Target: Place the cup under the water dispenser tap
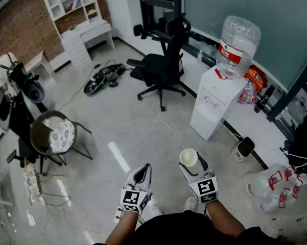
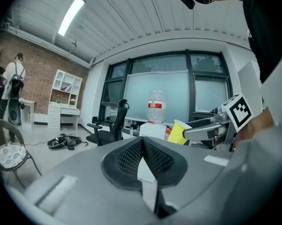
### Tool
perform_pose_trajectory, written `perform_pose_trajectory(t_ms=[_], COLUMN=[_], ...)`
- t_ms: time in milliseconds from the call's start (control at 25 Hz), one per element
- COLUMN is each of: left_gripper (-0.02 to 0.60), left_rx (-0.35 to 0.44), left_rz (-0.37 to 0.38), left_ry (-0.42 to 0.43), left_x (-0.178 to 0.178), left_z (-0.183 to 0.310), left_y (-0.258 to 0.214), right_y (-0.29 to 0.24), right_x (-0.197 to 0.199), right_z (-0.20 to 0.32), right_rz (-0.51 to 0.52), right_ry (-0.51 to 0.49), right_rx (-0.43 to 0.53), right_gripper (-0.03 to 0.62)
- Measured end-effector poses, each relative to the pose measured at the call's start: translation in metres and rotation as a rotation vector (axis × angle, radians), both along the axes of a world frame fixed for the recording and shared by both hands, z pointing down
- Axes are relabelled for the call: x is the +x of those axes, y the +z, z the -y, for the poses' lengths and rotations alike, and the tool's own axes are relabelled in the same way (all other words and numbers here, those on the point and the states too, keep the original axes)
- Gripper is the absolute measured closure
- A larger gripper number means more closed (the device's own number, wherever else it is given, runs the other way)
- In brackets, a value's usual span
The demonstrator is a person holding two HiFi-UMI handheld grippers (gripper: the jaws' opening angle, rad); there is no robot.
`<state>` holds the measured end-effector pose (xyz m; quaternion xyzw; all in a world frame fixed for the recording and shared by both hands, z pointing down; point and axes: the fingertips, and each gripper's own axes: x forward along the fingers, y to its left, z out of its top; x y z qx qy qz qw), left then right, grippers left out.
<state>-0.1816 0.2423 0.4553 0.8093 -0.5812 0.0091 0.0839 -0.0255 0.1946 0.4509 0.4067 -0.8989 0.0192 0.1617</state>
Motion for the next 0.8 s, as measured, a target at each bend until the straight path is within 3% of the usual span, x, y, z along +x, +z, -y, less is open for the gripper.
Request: perform_pose_trajectory(t_ms=[320,800], left_gripper=[0.568,0.568], left_rx=[0.0,-0.018], left_rz=[-0.001,-0.005], left_ry=[-0.015,0.048], left_x=[-0.004,-0.037], left_z=[0.001,-0.018], left_y=[0.001,0.014], right_y=[0.002,-0.003], right_x=[-0.002,-0.032], right_z=[0.003,-0.016], right_rz=[0.001,0.09], right_ry=[-0.002,0.067], right_rx=[-0.005,0.001], right_gripper=[0.266,0.261])
